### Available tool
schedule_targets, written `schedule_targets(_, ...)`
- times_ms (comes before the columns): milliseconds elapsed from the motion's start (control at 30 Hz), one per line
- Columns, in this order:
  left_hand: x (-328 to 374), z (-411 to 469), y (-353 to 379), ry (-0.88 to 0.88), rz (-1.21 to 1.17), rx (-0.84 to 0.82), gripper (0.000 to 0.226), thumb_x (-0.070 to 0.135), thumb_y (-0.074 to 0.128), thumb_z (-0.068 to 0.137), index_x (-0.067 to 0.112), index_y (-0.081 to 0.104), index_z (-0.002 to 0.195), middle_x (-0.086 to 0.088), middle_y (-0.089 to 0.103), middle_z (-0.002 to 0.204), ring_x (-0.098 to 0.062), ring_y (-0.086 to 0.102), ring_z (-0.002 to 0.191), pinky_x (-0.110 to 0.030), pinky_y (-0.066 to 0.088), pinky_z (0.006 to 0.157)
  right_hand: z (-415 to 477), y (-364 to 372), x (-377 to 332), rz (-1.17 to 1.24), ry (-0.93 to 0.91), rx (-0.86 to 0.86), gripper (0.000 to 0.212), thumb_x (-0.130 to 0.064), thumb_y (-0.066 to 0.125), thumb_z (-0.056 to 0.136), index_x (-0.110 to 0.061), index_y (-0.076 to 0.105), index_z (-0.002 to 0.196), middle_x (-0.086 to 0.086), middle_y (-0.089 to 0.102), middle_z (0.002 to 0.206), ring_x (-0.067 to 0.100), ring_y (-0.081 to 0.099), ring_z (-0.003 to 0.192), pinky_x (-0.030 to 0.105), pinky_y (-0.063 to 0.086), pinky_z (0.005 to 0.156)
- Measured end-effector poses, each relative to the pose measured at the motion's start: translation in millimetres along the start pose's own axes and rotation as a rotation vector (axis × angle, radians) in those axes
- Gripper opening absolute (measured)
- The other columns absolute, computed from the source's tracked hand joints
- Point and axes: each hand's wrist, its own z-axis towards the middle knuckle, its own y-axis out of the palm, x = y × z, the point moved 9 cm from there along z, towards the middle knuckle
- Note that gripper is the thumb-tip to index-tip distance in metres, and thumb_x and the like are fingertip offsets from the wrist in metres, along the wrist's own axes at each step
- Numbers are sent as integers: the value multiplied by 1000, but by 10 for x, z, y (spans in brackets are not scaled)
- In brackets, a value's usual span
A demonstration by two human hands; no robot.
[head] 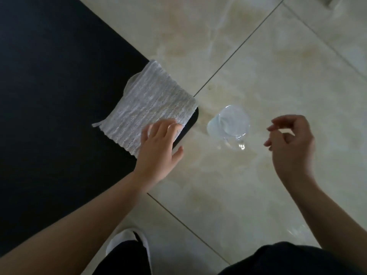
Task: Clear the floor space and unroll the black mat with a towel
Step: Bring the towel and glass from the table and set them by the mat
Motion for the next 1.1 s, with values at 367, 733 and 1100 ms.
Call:
schedule_targets(367,-342,-33,429,6,298,-237,88,41,64,84,29,10,154,-4,2,163,-32,2,148,-56,7,118,-138,842,646,-43,230,-546,21,-36,52,85,-19,64,81,4,69,90,27,68,93,51,52,90)
schedule_targets(733,-357,-14,442,41,354,-215,85,42,65,82,25,21,153,-8,12,161,-36,11,147,-58,13,116,-266,1070,493,-130,141,-551,32,-25,45,94,-3,55,74,23,66,88,24,48,63,32,35,57)
schedule_targets(1100,-202,-33,41,-22,286,-397,72,42,53,92,23,18,152,-5,12,161,-31,18,146,-51,18,115,-290,1012,425,-280,162,-629,28,-23,60,84,-17,56,111,0,65,107,19,63,91,26,45,66)
